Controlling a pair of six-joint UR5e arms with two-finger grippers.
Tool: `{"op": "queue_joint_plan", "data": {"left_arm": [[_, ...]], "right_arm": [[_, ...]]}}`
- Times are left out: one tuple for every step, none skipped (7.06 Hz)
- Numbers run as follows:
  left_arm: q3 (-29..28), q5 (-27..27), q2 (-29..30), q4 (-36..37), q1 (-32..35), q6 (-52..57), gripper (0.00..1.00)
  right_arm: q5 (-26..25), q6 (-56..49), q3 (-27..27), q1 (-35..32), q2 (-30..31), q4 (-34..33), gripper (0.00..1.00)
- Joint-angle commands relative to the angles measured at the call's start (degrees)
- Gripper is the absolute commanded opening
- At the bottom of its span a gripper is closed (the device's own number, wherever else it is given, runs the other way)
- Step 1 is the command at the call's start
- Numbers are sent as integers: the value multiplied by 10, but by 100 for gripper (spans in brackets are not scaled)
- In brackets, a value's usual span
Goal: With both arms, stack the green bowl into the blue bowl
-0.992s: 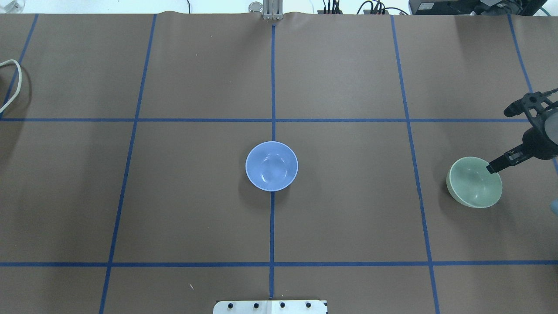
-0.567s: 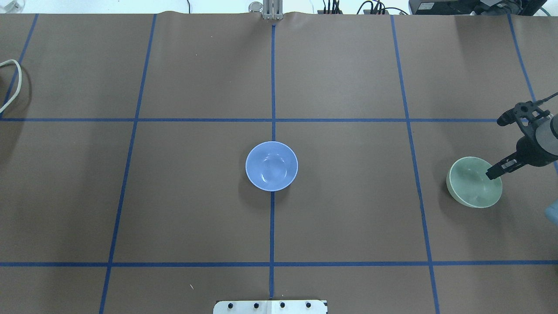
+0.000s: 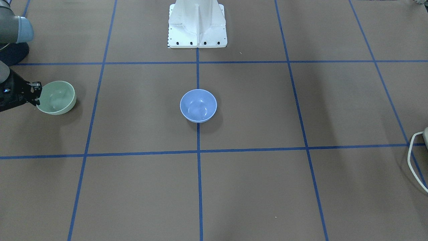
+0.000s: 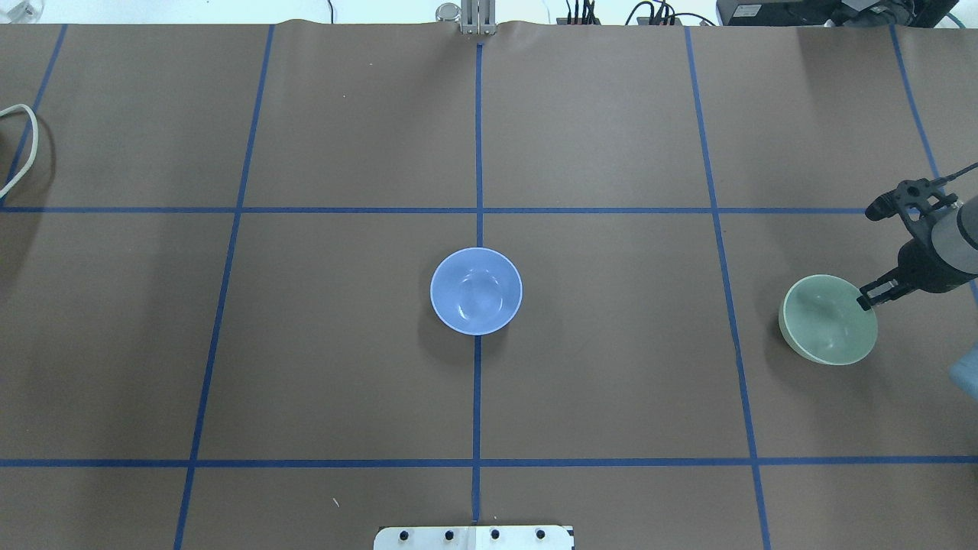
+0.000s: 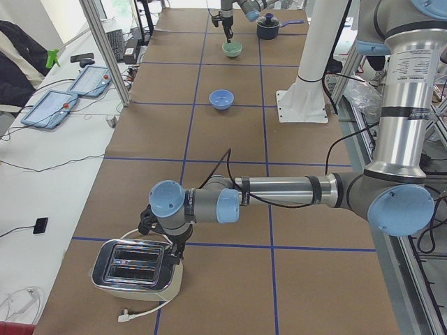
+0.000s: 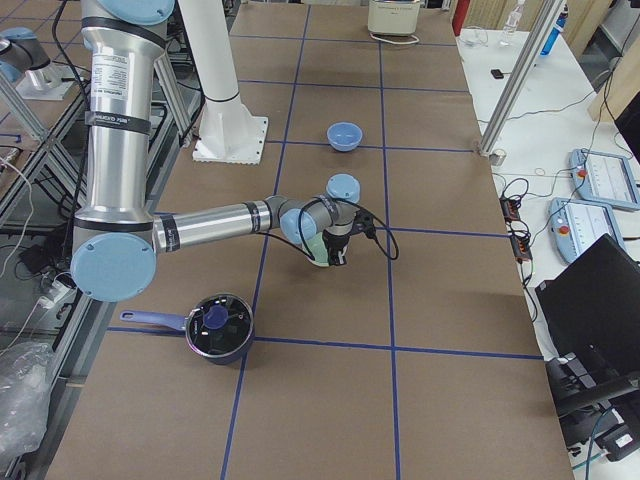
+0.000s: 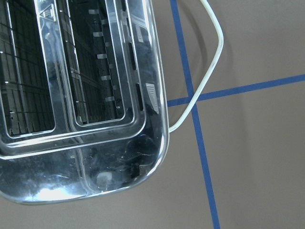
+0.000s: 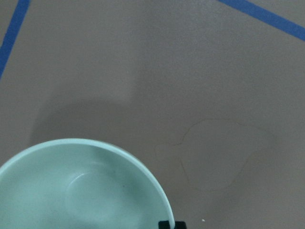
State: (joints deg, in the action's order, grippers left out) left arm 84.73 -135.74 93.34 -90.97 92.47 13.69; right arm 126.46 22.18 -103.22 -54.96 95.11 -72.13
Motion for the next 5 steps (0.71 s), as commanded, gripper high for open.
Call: {"op": "queue_joint_plan", "data": {"left_arm": [[0, 0, 0, 0, 0, -1, 98], [-1, 0, -1, 0, 0, -2, 98], [-1, 0, -3, 0, 0, -4, 98], [0, 0, -4, 0, 0, -6, 98], [0, 0, -4, 0, -1, -7, 98]], "right_arm": [[53, 46, -14, -1, -22, 1, 0], [76, 64, -17, -16, -45, 0, 0], [91, 130, -21, -19, -88, -1, 0], [94, 218, -22, -18, -145, -6, 0], [90, 321, -18, 1, -208, -8, 0]]}}
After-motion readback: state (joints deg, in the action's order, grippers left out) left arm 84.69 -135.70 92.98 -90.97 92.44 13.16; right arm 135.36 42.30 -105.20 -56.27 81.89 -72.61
